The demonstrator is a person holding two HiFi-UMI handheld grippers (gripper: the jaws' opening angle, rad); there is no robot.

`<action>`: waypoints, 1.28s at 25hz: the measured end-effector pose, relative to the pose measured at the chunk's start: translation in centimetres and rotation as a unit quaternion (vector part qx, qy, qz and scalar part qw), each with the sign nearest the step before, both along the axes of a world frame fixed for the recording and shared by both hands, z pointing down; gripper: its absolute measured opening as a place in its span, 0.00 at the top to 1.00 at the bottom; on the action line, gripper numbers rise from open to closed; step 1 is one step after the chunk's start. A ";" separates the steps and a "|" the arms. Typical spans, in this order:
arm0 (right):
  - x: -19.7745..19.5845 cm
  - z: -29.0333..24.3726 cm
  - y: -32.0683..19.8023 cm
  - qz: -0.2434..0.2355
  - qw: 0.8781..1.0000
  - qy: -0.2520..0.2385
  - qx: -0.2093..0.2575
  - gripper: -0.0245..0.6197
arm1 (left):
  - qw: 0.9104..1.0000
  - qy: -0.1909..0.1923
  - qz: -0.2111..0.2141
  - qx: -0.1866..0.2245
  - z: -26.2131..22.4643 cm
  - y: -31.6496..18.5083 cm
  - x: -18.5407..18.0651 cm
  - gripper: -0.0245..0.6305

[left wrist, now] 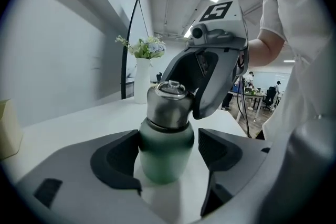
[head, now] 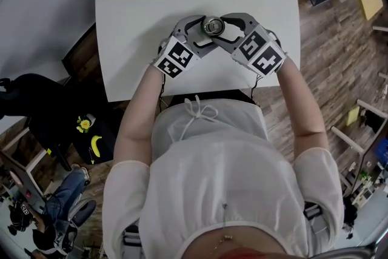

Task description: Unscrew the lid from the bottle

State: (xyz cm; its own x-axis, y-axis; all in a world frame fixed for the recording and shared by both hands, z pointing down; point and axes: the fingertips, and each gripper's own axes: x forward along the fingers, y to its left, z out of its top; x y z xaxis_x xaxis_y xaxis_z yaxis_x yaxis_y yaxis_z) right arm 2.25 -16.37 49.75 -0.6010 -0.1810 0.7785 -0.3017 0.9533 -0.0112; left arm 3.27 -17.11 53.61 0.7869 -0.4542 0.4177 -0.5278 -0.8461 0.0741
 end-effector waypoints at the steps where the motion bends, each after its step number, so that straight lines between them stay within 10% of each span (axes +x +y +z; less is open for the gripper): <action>1: 0.0 0.0 -0.1 -0.003 1.000 0.001 -0.001 0.59 | 1.000 -0.003 0.001 0.002 0.3 -0.2 0.1 0.39; 13: 0.4 0.3 0.2 -0.109 0.993 0.046 -0.004 0.60 | 1.000 0.001 0.006 0.001 0.6 -0.3 0.2 0.42; 25: 0.4 0.1 0.0 -0.315 0.946 0.069 -0.032 0.59 | 1.000 -0.001 0.016 -0.006 0.4 -0.4 0.2 0.43; 32: 1.0 0.3 -0.1 -0.260 0.960 0.090 -0.053 0.54 | 1.000 -0.006 0.019 -0.008 0.5 -0.4 0.2 0.42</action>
